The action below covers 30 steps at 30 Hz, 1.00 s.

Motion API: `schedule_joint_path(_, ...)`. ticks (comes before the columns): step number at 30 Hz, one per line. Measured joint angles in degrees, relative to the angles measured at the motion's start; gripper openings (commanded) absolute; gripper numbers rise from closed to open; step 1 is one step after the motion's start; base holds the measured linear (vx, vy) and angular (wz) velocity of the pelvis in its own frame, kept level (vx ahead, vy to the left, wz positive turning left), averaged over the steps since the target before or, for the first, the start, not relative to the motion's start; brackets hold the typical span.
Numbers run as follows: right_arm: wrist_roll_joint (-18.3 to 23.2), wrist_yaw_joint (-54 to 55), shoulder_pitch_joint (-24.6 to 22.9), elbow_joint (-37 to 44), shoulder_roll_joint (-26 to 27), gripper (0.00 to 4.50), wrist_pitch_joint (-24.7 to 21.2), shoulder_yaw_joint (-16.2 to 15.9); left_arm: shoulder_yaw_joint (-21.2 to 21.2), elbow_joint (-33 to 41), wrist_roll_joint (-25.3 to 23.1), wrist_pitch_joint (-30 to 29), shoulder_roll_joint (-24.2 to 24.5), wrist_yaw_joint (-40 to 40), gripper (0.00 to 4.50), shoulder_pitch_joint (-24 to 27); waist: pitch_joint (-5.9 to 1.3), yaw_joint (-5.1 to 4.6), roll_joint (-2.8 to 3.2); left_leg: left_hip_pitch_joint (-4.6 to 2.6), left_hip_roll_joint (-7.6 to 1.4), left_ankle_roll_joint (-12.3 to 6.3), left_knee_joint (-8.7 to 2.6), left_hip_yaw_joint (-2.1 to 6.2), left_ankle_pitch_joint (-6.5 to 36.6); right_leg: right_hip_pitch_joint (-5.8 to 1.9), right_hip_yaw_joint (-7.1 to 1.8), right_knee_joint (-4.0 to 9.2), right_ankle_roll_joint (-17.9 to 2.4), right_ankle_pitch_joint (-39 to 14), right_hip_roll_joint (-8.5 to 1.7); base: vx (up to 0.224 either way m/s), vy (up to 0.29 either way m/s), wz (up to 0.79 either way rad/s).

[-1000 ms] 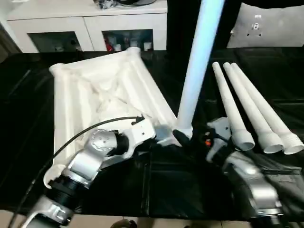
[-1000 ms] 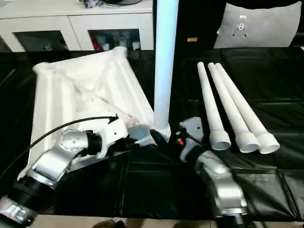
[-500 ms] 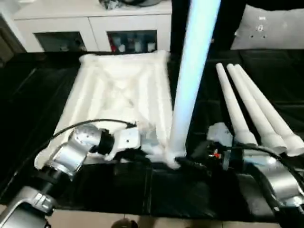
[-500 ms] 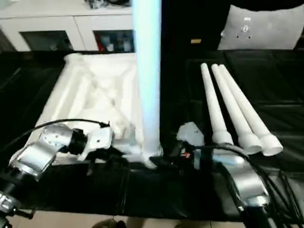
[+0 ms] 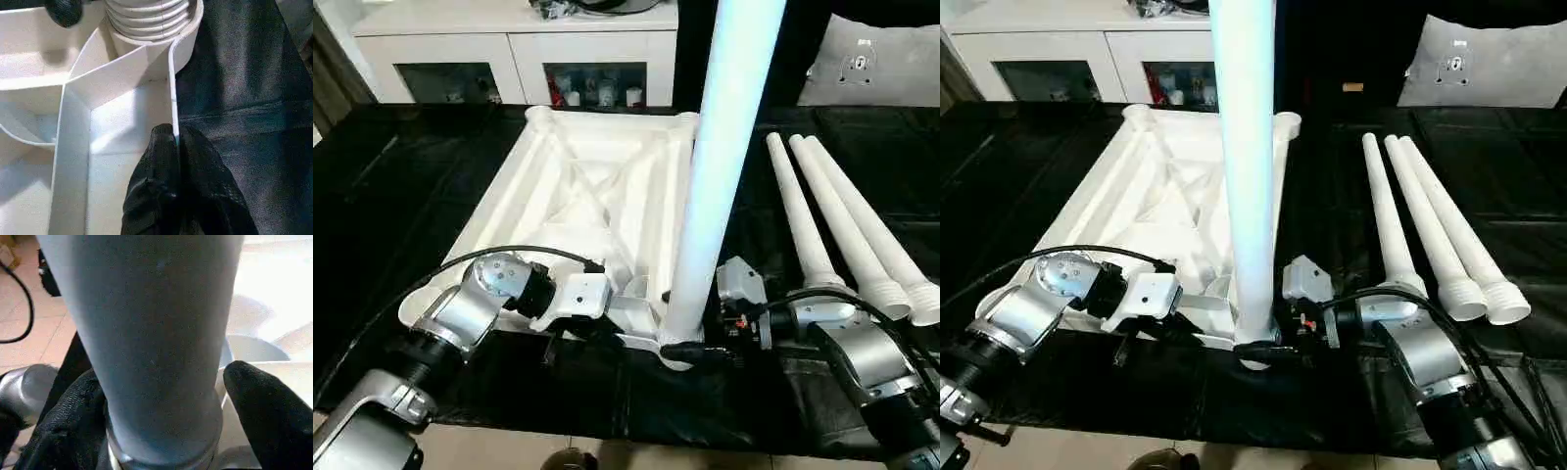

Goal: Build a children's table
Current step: Insert table leg to table base

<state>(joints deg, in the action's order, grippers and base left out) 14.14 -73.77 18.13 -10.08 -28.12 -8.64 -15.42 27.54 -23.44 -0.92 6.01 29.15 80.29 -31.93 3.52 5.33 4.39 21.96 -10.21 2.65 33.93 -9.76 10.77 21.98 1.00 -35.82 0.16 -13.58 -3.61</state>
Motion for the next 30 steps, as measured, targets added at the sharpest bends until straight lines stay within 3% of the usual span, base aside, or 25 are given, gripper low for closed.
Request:
schedule_joint_path(7, 0.1, -2.2, 0.7, -2.1, -0.2, 2.95, -0.7, -0.7, 0.0, -1.1, 0.0, 1.6, 0.0, 0.4, 0.0, -0.4, 0.03, -0.04, -0.05, -0.01, 0.0, 0.0, -0.01, 0.0, 0.0, 0.01, 0.01, -0.02, 0.0, 0.0, 0.0, 0.0, 0.0, 0.0)
schedule_joint_path(18, 0.5, -2.4, 0.7, -2.3, -0.1, 2.77, -1.7, -0.6, -0.4, -1.9, 0.6, 1.4, -0.3, 0.7, 0.0, -0.3, 0.03, -0.03, -0.04, -0.03, -0.01, 0.01, -0.01, 0.0, 0.0, 0.01, 0.01, -0.05, 0.0, 0.0, 0.0, 0.0, 0.0, 0.0)
schedule_joint_path(21, 1.0, -0.7, -1.0, -1.0, 1.0, 2.77, -2.5, 0.4, -1.4, -0.2, 0.8, -1.1, -0.2, -0.1, 0.0, 0.8, 0.02, -0.05, -0.02, -0.04, -0.01, 0.02, -0.04, 0.0, 0.0, 0.01, 0.01, -0.03, 0.0, 0.0, 0.0, 0.0, 0.0, 0.0)
schedule_joint_path(24, 1.0, 7.7, -5.8, 2.3, 5.9, 2.77, -4.2, 3.7, -4.2, 5.6, 0.5, -9.1, -0.4, -5.3, 0.0, 4.5, 0.01, -0.39, 0.0, -0.17, -0.03, 0.37, -0.11, -0.01, 0.1, -0.01, -0.01, -0.06, 0.0, 0.0, 0.02, 0.0, 0.0, 0.0)
schedule_joint_path(27, 1.1, 16.6, -7.4, 2.9, 10.3, 2.77, -5.2, 6.2, -6.3, 9.2, -0.2, -16.1, -1.6, -10.3, 0.0, 6.5, 0.18, -1.8, 0.08, -0.66, 0.06, 0.45, -0.25, -0.14, 0.1, -0.16, -0.22, -0.1, 0.0, 0.0, -0.03, 0.0, 0.0, 0.0)
schedule_joint_path(30, 0.5, 27.8, -8.0, 3.1, 16.6, 2.76, -6.2, 9.2, -7.6, 12.7, -2.0, -22.4, -5.7, -17.1, 0.0, 8.5, 0.26, -3.22, 0.03, -0.88, 0.14, 0.57, -0.64, -0.16, 0.0, -0.17, -0.25, 0.25, 0.2, -0.2, -0.08, 0.0, 0.0, 0.0)
